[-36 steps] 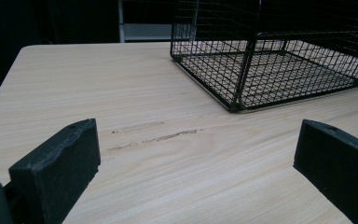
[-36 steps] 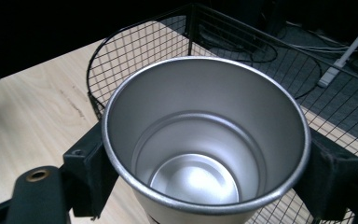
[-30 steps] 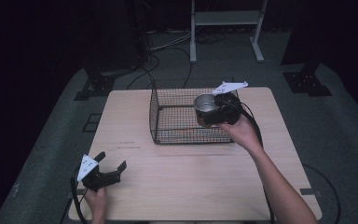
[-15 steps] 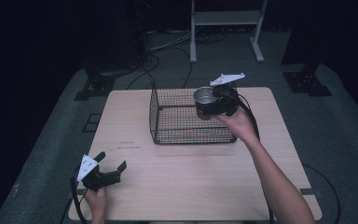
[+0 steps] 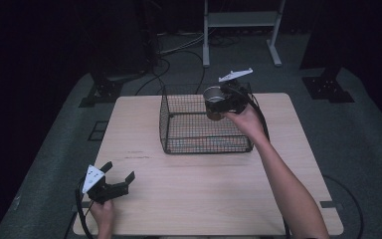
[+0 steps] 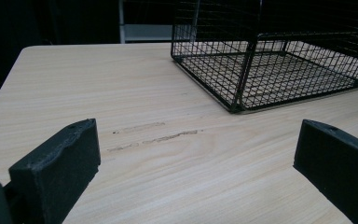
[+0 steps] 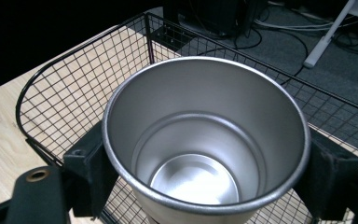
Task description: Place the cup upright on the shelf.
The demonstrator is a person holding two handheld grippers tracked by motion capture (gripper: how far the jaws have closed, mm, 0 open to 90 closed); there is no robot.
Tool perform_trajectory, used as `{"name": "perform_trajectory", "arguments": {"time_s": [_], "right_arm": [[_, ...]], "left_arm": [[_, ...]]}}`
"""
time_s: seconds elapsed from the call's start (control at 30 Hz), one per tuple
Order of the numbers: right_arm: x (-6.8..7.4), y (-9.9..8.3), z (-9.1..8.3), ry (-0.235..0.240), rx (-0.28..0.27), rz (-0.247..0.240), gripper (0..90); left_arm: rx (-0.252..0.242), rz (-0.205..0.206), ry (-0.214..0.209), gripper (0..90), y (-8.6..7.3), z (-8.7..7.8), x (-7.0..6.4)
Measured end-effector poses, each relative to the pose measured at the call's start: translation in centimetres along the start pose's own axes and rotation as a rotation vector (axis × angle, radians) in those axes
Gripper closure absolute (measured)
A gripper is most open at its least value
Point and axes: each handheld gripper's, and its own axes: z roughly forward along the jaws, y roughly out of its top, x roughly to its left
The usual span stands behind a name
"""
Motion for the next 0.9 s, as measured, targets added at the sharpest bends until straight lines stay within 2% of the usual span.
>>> {"name": "perform_trajectory", "arguments": {"time_s": [0.27, 0.33, 0.47, 0.9], "right_arm": [[-0.7, 0.4, 1.9, -0.019, 0.022, 0.025, 18.0], [-0.9, 0.2, 3.0, -0.038, 0.04, 0.031, 18.0], [-1.4, -0.2, 4.3, -0.039, 0.068, 0.052, 17.9], [-2.4, -1.0, 6.5, -0.048, 0.119, 0.09, 17.9]], "left_arm": [[0.003, -0.001, -0.002, 0.0, 0.0, 0.0, 0.0], [0.002, -0.001, -0.002, 0.0, 0.0, 0.0, 0.0], [0.005, 0.001, -0.002, 0.0, 0.0, 0.0, 0.0], [0.001, -0.004, -0.002, 0.0, 0.0, 0.0, 0.0]]}}
